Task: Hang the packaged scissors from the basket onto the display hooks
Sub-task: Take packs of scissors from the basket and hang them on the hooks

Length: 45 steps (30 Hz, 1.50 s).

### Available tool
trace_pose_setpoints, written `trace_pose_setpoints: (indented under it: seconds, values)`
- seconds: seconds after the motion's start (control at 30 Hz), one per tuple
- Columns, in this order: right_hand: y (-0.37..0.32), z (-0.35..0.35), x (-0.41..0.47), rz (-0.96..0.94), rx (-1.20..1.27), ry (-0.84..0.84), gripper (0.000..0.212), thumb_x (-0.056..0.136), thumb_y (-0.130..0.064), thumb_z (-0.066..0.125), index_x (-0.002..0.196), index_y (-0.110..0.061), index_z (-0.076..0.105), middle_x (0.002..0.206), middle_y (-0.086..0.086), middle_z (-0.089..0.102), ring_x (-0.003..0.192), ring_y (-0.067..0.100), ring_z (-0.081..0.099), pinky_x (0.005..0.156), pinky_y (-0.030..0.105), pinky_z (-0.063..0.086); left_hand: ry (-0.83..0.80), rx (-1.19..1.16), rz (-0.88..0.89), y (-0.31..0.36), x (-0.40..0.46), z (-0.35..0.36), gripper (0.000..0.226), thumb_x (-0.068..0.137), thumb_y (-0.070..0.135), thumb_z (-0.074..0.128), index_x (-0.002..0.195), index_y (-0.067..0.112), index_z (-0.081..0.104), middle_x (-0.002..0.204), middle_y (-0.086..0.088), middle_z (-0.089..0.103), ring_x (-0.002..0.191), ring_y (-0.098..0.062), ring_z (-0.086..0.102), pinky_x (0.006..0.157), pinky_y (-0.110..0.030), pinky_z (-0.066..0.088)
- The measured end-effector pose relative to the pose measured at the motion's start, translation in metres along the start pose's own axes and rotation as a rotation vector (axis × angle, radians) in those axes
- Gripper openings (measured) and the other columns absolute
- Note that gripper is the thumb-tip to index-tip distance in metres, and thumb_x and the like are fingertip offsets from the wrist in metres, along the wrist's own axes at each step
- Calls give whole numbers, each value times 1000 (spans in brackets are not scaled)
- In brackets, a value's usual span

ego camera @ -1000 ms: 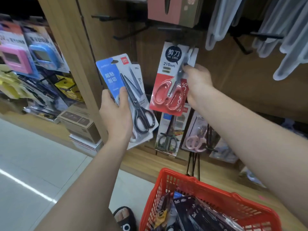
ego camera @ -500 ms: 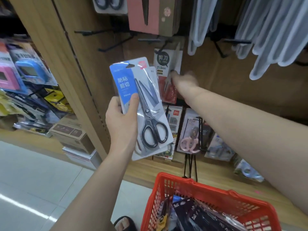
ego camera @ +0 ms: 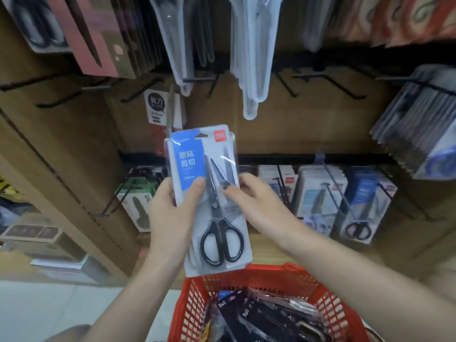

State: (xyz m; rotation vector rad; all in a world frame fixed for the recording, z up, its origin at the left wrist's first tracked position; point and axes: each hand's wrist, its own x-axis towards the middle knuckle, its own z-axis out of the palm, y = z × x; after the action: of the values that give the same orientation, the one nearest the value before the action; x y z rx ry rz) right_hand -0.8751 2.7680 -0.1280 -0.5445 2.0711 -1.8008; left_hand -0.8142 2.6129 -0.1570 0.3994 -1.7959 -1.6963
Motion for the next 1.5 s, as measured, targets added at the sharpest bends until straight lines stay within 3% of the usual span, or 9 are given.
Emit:
trace_pose_setpoints:
  seconds: [0.17,0.27,0.37,0.47,0.7,0.83,0.97,1.23,1.5]
  values:
    - [11,-34,-35,2,93,106,16,103,-17,64,117,-20,69,104,-1,80,96,15,77,87,36,62,-113,-35,-69,6,-29,40,22,88,44,82,101,27,77,101,-2,82,93,-25,80,81,-48,65]
    - [12,-53,-47,6,100,144,16,103,-22,63,117,-28,70,102,-5,80,93,11,77,82,32,63,-146,-66,-56,15,-37,61,38,81,47,79,107,19,76,102,0,82,95,-22,80,79,-41,64]
    - [12,-69,-54,25,123,196,15,103,-28,64,116,-29,70,102,-4,80,94,14,77,91,45,61,-168,-31,-33,23,-39,78,22,91,33,80,108,20,77,101,6,82,92,-13,79,74,-24,59]
    - [10,-81,-58,38,135,204,15,104,-30,61,117,-28,69,104,-1,80,97,18,77,97,54,58,-165,-37,-84,27,-39,92,20,92,33,80,107,20,78,101,4,82,95,-18,79,81,-37,62]
    - [11,-98,-58,-13,122,252,20,108,-23,54,119,-29,70,110,-5,78,105,14,74,103,47,55,-145,-13,-141,36,-38,116,23,101,43,68,98,22,79,92,2,82,86,-13,78,72,-32,61]
    - [9,-100,-59,-75,98,269,22,109,-27,51,118,-36,70,111,-13,77,104,4,72,95,35,55,-158,24,-120,41,-33,121,27,102,44,66,99,20,77,93,1,82,90,-22,79,79,-43,63]
    - [8,-102,-58,-109,121,316,23,108,-25,53,113,-38,71,110,1,76,111,28,69,103,55,53,-95,85,-92,43,-25,115,55,103,49,61,93,-4,62,82,-21,66,73,-20,58,72,-40,46]
    - [1,-105,-57,-187,142,355,22,107,-21,55,108,-35,72,115,35,60,111,60,51,95,76,44,-52,234,45,44,-5,86,57,103,45,62,83,-6,48,71,-9,45,66,-16,40,65,-38,35]
    - [-10,-98,-45,-236,195,333,17,107,-21,57,109,-28,72,110,29,68,111,56,56,100,69,47,-55,239,71,44,3,76,60,102,50,60,90,-8,53,85,-31,55,69,-22,44,65,-41,39]
